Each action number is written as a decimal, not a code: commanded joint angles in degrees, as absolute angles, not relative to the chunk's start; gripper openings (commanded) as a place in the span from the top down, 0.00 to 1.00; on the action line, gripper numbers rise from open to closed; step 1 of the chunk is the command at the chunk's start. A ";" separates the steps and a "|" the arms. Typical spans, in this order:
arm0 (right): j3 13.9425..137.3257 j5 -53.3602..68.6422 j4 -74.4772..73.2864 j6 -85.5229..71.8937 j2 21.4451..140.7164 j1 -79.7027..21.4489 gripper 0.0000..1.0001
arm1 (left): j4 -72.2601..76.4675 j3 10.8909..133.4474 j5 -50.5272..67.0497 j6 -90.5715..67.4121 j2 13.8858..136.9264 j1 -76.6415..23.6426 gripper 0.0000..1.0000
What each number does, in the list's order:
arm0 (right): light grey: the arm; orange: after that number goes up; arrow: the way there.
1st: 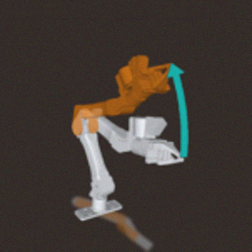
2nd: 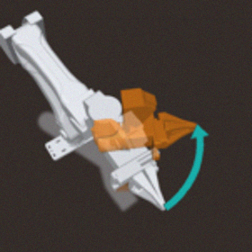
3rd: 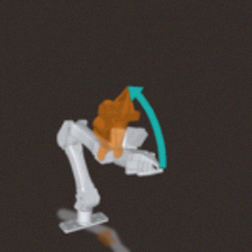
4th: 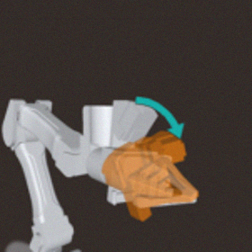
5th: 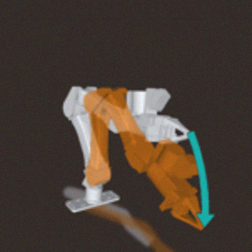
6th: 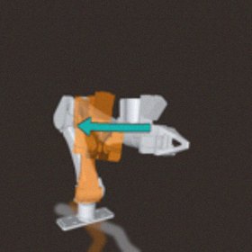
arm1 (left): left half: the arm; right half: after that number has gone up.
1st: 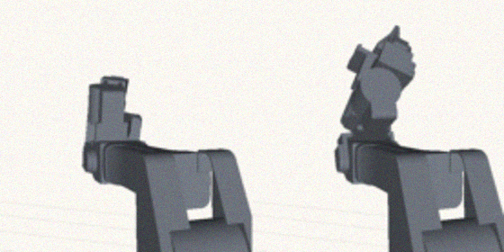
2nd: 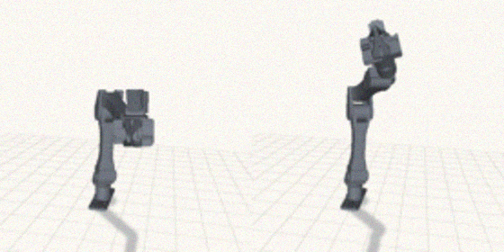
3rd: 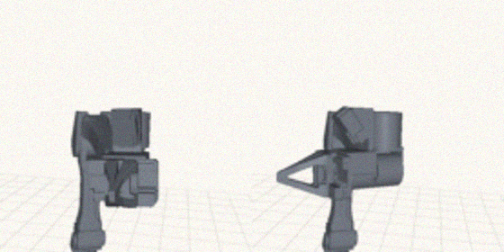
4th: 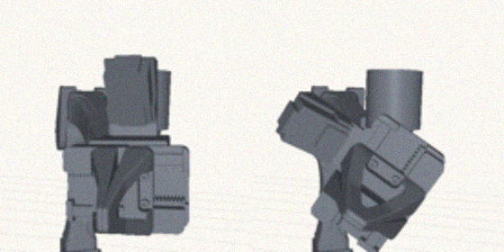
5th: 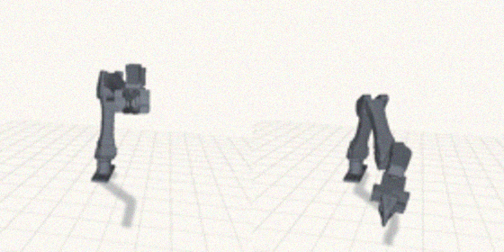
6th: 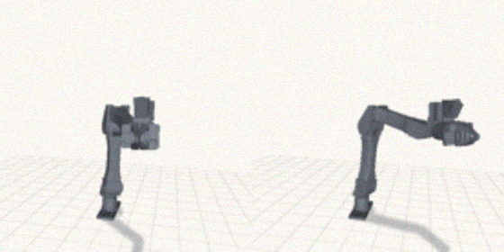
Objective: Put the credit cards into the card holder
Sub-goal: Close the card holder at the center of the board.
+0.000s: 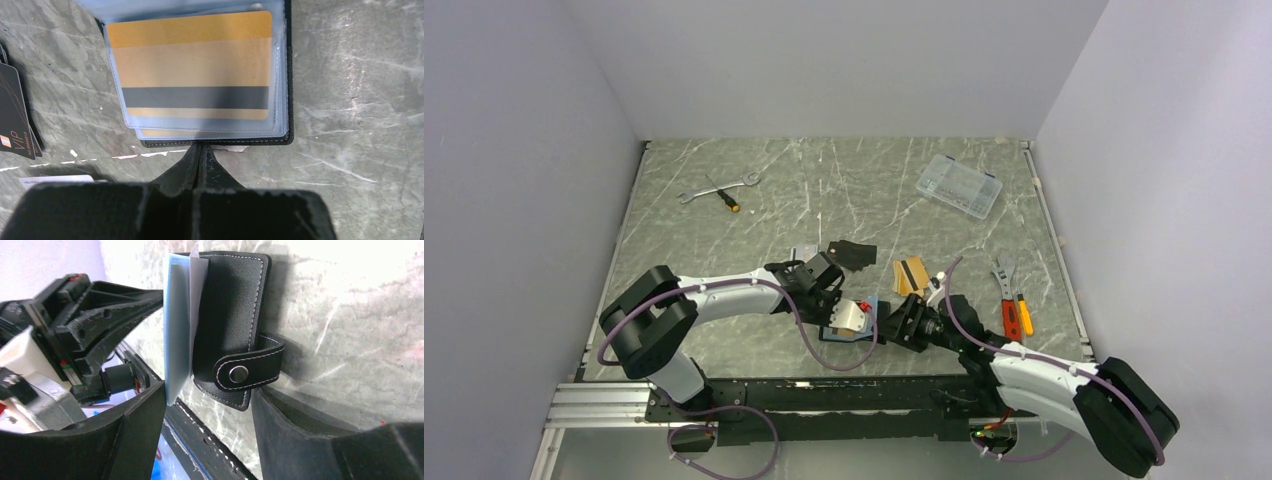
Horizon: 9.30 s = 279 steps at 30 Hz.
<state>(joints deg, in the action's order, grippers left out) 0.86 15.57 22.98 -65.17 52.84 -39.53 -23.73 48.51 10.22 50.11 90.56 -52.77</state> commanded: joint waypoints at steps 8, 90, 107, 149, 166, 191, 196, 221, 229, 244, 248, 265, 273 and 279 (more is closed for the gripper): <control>-3.22 16.97 31.28 -67.87 45.54 -37.11 0.38 | -23.65 47.68 13.01 50.07 91.79 -53.53 1.00; 46.51 5.95 -6.03 -36.63 45.76 -62.34 1.00 | -64.20 66.47 77.64 65.86 84.40 -18.31 0.99; 38.28 -1.12 1.14 -42.09 47.18 -60.83 1.00 | -81.88 69.54 79.82 80.63 80.74 -24.57 1.00; 8.35 17.18 27.32 -55.88 72.24 -48.30 0.35 | -48.24 74.90 43.15 47.30 109.88 -46.67 1.00; 15.53 -13.65 -9.56 -60.61 59.23 -61.00 0.44 | -48.51 73.85 42.40 46.27 108.96 -49.72 1.00; 17.14 -44.28 6.49 -37.41 64.67 -85.17 0.45 | -48.51 71.40 42.35 46.58 104.87 -44.94 1.00; 17.35 -42.78 12.14 -33.22 69.42 -85.90 0.46 | -48.52 71.71 43.11 46.38 105.20 -44.65 1.00; 19.56 -39.98 5.96 -33.84 71.02 -88.65 0.47 | -50.09 72.73 42.80 46.50 105.67 -45.19 1.00; 18.22 -45.52 13.11 -33.15 72.61 -88.77 0.52 | -50.50 72.55 43.19 47.28 105.44 -45.21 1.00; 17.83 -50.43 20.42 -38.90 77.38 -88.81 0.86 | -51.40 72.53 42.38 48.64 106.70 -45.83 1.00; 15.42 -52.80 22.68 -43.98 74.85 -88.77 0.94 | -51.10 72.03 42.46 48.70 106.29 -45.85 1.00; 2.66 -56.90 23.99 -74.90 66.27 -88.73 1.00 | -51.61 72.47 43.06 48.71 105.21 -45.83 1.00; 4.91 -55.66 12.96 -76.95 60.20 -88.72 0.85 | -54.67 75.21 44.80 49.07 104.07 -47.51 1.00; 7.29 -55.34 -4.93 -83.15 49.84 -88.74 0.72 | -56.73 74.70 46.84 50.82 101.75 -53.19 1.00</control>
